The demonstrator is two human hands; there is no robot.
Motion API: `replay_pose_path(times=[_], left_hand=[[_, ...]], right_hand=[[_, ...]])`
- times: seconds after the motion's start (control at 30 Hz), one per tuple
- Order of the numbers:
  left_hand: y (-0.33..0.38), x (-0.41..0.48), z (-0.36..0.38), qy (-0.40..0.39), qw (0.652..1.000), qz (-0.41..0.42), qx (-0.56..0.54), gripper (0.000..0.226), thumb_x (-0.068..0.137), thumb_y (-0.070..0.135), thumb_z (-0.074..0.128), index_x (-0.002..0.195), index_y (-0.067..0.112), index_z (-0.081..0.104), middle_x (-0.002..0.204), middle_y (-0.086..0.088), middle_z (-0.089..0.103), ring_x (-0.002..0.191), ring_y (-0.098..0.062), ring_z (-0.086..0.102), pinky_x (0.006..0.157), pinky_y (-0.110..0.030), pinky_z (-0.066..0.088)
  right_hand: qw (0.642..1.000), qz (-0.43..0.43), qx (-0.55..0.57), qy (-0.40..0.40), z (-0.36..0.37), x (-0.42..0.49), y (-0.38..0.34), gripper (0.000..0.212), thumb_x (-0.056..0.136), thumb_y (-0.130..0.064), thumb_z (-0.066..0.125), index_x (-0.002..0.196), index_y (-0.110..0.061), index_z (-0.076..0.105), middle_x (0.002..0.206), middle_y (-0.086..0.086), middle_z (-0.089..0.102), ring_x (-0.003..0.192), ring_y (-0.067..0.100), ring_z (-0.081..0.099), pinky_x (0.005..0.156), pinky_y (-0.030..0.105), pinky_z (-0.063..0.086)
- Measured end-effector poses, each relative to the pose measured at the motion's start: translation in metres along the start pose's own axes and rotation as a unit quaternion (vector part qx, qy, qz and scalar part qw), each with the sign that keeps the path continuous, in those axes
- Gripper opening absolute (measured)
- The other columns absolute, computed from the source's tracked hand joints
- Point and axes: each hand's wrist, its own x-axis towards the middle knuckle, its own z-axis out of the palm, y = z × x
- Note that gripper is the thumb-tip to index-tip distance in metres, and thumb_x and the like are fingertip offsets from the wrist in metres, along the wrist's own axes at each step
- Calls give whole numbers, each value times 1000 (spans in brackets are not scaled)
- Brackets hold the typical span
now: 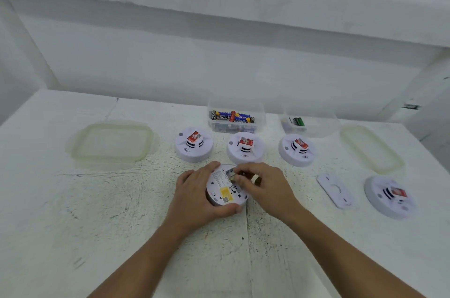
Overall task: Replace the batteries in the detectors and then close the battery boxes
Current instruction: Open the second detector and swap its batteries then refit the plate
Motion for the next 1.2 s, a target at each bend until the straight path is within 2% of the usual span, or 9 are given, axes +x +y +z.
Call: replay_pose_path(times=[0.17, 0.27, 0.43, 0.57, 0.73, 0.8, 0.97, 1.1, 1.2], left_hand=[[0, 0, 0, -5, 1000, -3, 3, 105, 48, 84, 57, 137, 31, 42, 122, 33, 38, 103, 16, 31, 104, -20, 14], [0, 0, 0, -6, 1000, -2, 4, 105, 48, 84, 57, 137, 31, 42, 122, 32, 38, 99, 25, 26, 103, -20, 14], [-1, 0, 0, -4, 1000, -7, 3, 107, 46, 84, 59, 137, 32, 41, 120, 37, 35, 109, 37, 11, 104, -22, 14], [-1, 0, 0, -12, 1000, -6, 12, 110, 44, 88, 57, 138, 34, 39, 119, 44, 26, 111, 38, 8, 104, -21, 13], [-2, 1, 0, -9, 1000, -6, 12, 113, 42, 96, 49, 137, 36, 39, 118, 45, 29, 111, 32, 15, 103, -19, 13], [-1, 1, 1, -7, 1000, -3, 10, 113, 41, 97, 47, 136, 36, 39, 118, 44, 28, 110, 34, 15, 103, -19, 13], [-3, 1, 1, -13, 1000, 0, 13, 116, 42, 97, 47, 139, 34, 38, 119, 45, 27, 104, 28, 21, 102, -18, 12], [-3, 2, 3, -14, 999, 9, 33, 116, 44, 95, 48, 142, 33, 36, 125, 31, 38, 106, 13, 27, 102, -19, 13], [-3, 3, 2, -9, 1000, 5, 24, 119, 42, 96, 47, 141, 31, 38, 124, 30, 38, 105, 17, 24, 102, -18, 12]], right_hand=[[999, -27, -33, -18, -6, -6, 2, 18, 85, -21, 69, 103, -23, 73, 81, -30, 56, 75, -14, 53, 65, 3, 36], [996, -39, -58, -46, -9, -7, 7, 23, 86, -25, 68, 108, -28, 71, 87, -34, 54, 82, -14, 50, 67, 5, 32], [983, -105, -112, -103, -11, -7, 14, 27, 92, -23, 59, 117, -22, 67, 114, -14, 66, 102, -5, 47, 78, 0, 32], [982, -101, -105, -124, -16, -4, 16, 27, 93, -21, 58, 118, -23, 66, 116, -15, 65, 103, -6, 47, 76, -1, 32], [990, -64, -70, -104, -13, -2, 18, 21, 88, -27, 65, 108, -28, 67, 96, -28, 58, 95, -8, 49, 73, 6, 35], [993, -63, -50, -91, -10, -1, 19, 21, 86, -24, 67, 107, -25, 70, 98, -33, 56, 98, -12, 49, 76, 2, 35], [990, -74, -51, -107, -11, 1, 24, 24, 88, -22, 65, 112, -25, 68, 117, -28, 56, 106, -13, 46, 80, 0, 34], [989, -80, -45, -113, -12, 6, 27, 21, 86, -22, 69, 106, -23, 71, 116, -22, 64, 102, -8, 50, 77, 1, 35], [989, -81, -44, -115, -11, 10, 28, 18, 84, -23, 70, 102, -23, 73, 113, -21, 66, 101, -5, 52, 75, 2, 35]])
